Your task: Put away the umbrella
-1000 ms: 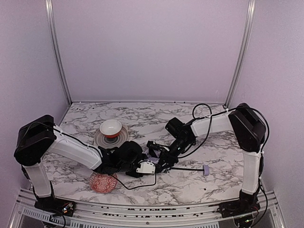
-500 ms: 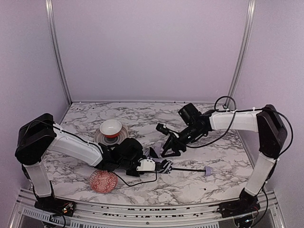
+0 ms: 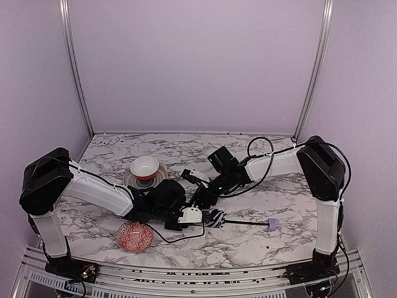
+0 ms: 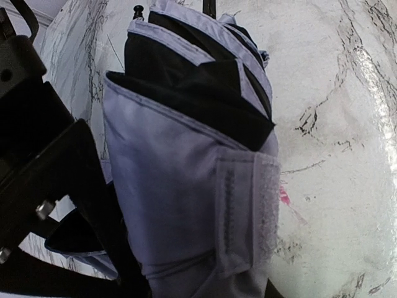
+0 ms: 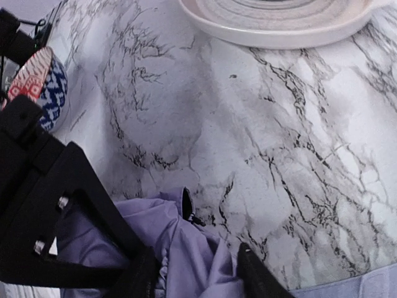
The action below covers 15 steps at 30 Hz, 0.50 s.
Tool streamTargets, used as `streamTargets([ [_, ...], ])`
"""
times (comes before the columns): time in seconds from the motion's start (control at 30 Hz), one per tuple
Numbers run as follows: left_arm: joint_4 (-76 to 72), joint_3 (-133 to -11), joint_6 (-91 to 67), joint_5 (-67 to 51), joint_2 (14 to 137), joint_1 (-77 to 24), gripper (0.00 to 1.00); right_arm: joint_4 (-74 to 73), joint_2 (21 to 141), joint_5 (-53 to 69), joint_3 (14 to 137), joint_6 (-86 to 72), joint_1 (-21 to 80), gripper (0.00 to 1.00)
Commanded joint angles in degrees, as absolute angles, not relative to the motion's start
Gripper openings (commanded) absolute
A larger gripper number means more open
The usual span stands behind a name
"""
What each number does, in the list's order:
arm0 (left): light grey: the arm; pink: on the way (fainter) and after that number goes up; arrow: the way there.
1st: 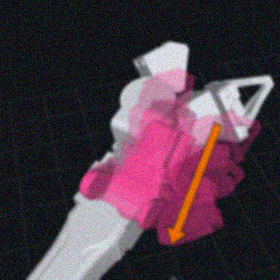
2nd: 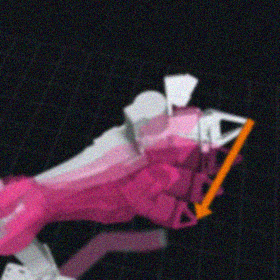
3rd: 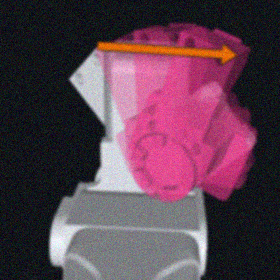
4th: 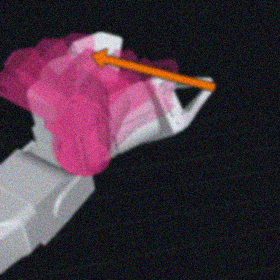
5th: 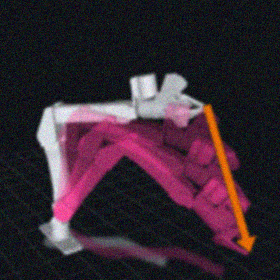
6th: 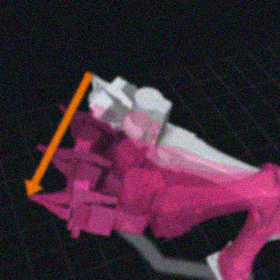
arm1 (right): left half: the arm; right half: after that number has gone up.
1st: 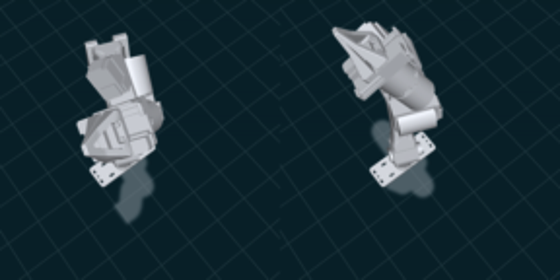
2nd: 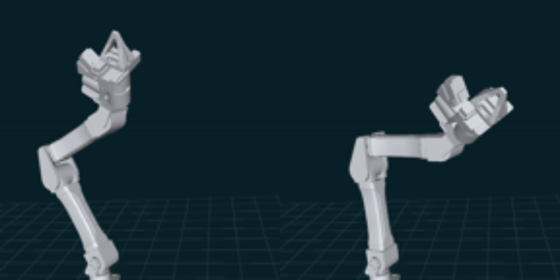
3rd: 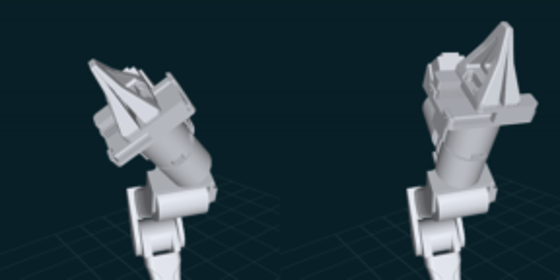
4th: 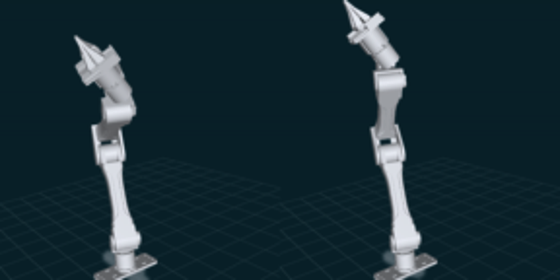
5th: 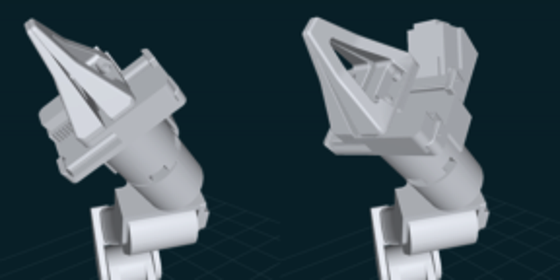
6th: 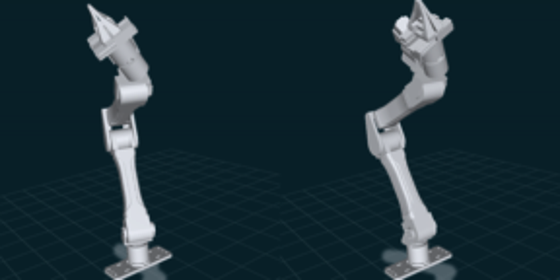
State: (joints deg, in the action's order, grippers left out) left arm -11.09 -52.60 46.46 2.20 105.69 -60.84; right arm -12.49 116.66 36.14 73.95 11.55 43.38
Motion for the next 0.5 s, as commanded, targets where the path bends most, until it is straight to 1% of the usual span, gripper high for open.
streamTargets([
  [0.0, -0.6, -50.8, 44.6, -2.0, 108.2, -61.0, 0.29, -11.8, 117.4, 36.9, 75.5, 10.2, 43.7, 0.25],
  [0.03, -0.4, -50.7, 44.6, -2.0, 108.1, -61.0, 0.28, -11.3, 116.6, 36.2, 74.9, 10.0, 43.6, 0.14],
  [0.07, -0.3, -50.6, 44.4, -2.0, 108.0, -61.0, 0.28, -10.2, 115.2, 35.3, 73.9, 9.7, 43.3, 0.06],
  [0.1, -0.1, -50.6, 44.3, -2.1, 107.8, -61.0, 0.27, -9.3, 113.8, 34.8, 72.6, 9.2, 42.5, 0.0],
  [0.13, -0.1, -50.4, 44.3, -2.5, 107.6, -60.9, 0.25, -8.4, 112.5, 34.6, 71.3, 8.3, 42.0, 0.0],
  [0.23, 0.4, -50.0, 43.9, -4.0, 107.1, -60.7, 0.14, -6.7, 108.7, 35.3, 66.6, 7.3, 39.5, 0.0],
  [0.3, 0.8, -50.2, 43.5, -4.9, 107.3, -60.4, 0.09, -6.7, 106.3, 35.4, 63.8, 7.9, 39.0, 0.0],
  [0.33, 1.3, -50.3, 43.3, -5.4, 107.4, -60.4, 0.0, -6.4, 105.4, 35.5, 62.5, 8.1, 38.9, 0.0],
  [0.47, 3.5, -51.1, 43.3, -7.9, 108.1, -60.1, 0.0, -3.7, 103.0, 37.4, 57.8, 6.1, 37.5, 0.0],
])
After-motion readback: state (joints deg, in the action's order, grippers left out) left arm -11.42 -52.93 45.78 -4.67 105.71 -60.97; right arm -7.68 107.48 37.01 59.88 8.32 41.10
